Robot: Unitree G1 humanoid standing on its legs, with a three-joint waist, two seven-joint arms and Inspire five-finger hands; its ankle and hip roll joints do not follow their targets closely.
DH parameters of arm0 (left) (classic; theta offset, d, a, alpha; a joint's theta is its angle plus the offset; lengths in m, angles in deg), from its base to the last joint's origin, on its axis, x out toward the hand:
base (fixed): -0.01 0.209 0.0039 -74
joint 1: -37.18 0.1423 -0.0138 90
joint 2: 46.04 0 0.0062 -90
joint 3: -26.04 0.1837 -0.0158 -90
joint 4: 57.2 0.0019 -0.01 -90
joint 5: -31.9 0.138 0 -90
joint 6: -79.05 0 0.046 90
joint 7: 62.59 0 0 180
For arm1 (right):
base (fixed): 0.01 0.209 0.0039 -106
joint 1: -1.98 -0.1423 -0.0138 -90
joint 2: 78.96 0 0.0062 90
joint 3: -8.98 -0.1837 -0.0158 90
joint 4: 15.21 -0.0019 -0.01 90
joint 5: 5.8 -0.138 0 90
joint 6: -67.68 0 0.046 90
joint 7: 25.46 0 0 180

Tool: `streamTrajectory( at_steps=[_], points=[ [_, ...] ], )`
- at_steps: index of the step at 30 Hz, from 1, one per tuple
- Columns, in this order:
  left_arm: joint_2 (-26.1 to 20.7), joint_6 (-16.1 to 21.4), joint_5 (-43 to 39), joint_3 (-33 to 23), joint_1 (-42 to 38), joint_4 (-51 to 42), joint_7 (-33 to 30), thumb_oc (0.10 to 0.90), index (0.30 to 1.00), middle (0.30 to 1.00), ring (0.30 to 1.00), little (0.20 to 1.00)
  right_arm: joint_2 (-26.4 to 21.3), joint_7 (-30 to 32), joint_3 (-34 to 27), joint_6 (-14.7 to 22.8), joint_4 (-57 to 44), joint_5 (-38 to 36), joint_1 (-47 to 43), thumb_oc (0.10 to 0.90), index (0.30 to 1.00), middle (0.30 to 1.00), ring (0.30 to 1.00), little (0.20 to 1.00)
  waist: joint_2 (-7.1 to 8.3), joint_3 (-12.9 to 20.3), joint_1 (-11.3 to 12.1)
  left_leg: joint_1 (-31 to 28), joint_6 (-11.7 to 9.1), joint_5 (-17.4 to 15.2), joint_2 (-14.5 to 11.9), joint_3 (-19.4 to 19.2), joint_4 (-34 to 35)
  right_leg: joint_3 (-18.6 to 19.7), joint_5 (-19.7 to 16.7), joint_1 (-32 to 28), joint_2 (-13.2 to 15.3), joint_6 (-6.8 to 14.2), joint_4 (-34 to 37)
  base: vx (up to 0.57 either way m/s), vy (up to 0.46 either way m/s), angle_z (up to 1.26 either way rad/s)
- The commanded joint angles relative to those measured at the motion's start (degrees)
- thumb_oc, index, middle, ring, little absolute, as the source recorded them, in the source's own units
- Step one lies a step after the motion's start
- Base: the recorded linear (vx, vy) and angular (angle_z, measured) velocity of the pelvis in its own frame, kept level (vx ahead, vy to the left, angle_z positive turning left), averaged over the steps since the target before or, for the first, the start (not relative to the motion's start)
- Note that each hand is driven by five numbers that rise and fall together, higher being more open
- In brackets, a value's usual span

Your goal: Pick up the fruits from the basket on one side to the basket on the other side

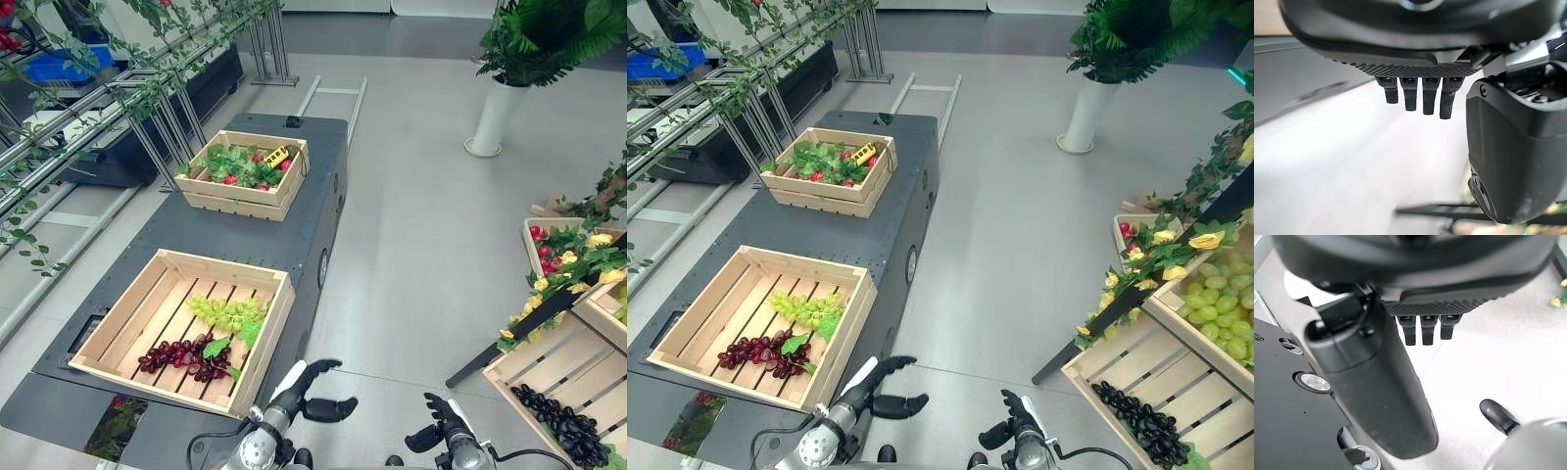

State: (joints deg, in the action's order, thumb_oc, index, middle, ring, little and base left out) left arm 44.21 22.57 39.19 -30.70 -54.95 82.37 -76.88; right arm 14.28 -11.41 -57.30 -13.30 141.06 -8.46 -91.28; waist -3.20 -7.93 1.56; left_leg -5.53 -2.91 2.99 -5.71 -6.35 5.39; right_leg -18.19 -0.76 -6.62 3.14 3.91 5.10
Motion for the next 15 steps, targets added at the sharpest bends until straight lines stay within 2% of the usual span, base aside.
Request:
streamTrajectory(
  at_steps=[1,7,13,14,15],
  points=[
    [-2.6,6.5,0.0,-2.6,-7.3,-6.0,-9.0,0.8,0.9,0.9,0.9,0.9,0.1,-0.2,3.6,2.3,-1.3,-1.2,-3.9,0.8,0.9,0.9,0.9,0.9,1.85,-1.6,1.4,-0.7,2.9,-6.4,4.0,-0.9,-0.4,0.6,4.2,-1.8,2.8,-0.2,-2.1,-0.01,0.04,0.1],
    [-8.4,3.0,1.9,-10.3,-8.5,-16.0,-13.6,0.8,0.9,0.9,0.9,0.9,-2.5,-1.3,3.1,1.6,-6.9,-1.7,-2.8,0.8,0.9,0.9,0.9,0.9,1.67,-2.0,2.3,-0.4,2.9,-5.9,4.2,0.0,-0.4,0.0,4.6,-1.6,3.2,-0.6,-2.7,0.01,0.07,0.08],
    [-18.0,-2.8,7.9,-16.8,-9.5,-20.1,-18.5,0.8,0.9,0.9,0.9,0.9,-6.1,-3.3,1.8,2.2,-10.9,-0.8,-0.7,0.8,0.9,0.9,0.9,0.9,1.2,-2.3,2.5,0.0,2.7,-5.4,4.1,0.3,-0.4,-1.0,5.3,-1.4,3.5,-0.8,-3.5,0.05,0.115,0.05],
    [-21.1,-5.7,11.8,-17.5,-9.8,-20.1,-20.6,0.8,0.9,0.9,0.9,0.9,-6.9,-3.8,1.8,2.9,-11.7,-0.8,-0.2,0.8,0.9,0.9,0.9,0.9,0.99,-2.5,2.6,0.4,2.5,-5.1,4.1,0.4,-0.4,-1.4,5.6,-1.1,3.4,-0.9,-3.9,0.08,0.153,0.07],
    [-22.6,-6.8,12.3,-17.8,-10.1,-20.0,-21.3,0.8,0.9,0.9,0.9,0.9,-7.4,-4.1,1.8,3.3,-12.1,-0.9,-0.2,0.8,0.9,0.9,0.9,0.9,0.87,-2.8,2.7,0.8,2.5,-4.8,4.0,0.6,-0.4,-1.6,5.9,-0.6,3.4,-1.0,-4.6,0.07,0.151,0.1]
  ],
)
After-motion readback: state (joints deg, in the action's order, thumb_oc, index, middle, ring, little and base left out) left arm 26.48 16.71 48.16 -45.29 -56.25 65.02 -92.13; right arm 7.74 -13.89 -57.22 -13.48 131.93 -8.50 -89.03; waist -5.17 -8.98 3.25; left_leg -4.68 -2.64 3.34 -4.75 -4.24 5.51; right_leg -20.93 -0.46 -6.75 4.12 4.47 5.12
